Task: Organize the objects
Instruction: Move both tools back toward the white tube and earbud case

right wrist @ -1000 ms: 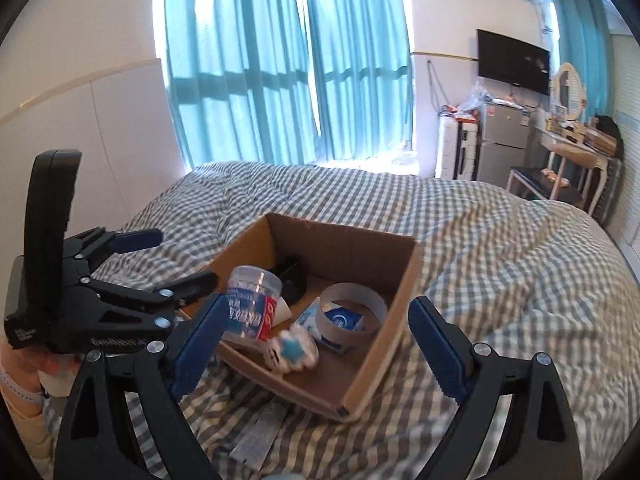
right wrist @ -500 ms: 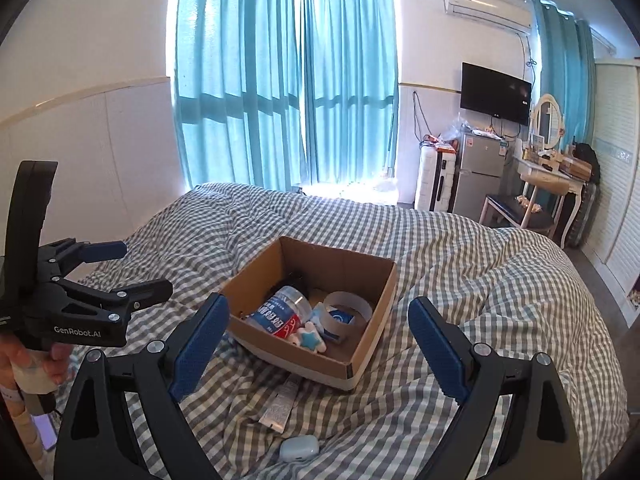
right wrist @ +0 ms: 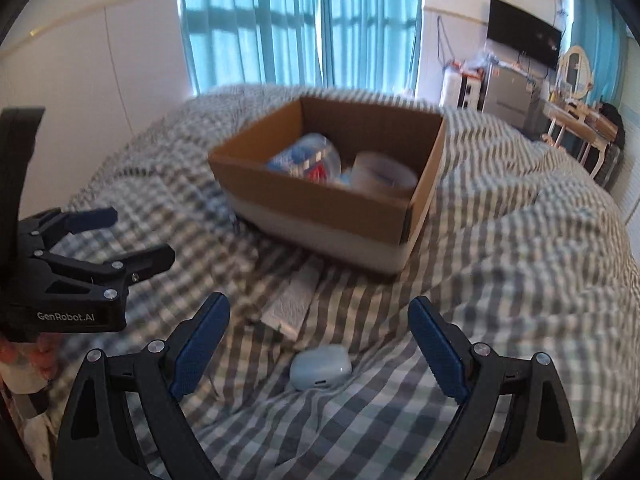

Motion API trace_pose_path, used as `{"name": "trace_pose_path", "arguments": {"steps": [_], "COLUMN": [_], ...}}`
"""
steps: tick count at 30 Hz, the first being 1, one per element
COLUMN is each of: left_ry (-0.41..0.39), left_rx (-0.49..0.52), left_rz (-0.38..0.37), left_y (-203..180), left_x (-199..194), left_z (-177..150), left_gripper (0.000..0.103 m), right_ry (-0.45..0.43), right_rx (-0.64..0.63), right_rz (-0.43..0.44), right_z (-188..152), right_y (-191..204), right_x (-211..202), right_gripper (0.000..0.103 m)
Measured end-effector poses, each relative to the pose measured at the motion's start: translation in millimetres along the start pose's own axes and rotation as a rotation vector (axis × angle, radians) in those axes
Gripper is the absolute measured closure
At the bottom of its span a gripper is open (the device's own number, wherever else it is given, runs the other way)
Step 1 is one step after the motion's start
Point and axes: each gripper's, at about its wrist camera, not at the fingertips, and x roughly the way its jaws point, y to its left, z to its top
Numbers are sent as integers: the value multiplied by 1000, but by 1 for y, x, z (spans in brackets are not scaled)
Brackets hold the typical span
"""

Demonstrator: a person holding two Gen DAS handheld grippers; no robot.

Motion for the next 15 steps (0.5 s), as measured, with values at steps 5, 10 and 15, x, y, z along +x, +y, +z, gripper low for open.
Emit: {"name": "trace_pose_path", "arguments": {"steps": [5, 10, 15], "left_ry": [32, 85, 85], "left_rx": [29, 8, 10], "left_rz": [34, 37, 35], "left_y": [-3, 4, 5], "left_x": [19, 31, 32], "left_z": [-13, -15, -19], "left_gripper": [0, 0, 0], "right_ry": [116, 231, 321], "right_rx": [-46, -98, -146], "right_rz": [8, -18, -77], "right_z": [-8, -17, -25], "right_y": [8, 17, 23], "right_x": [30, 57, 76], "right_gripper": [25, 31, 31]}}
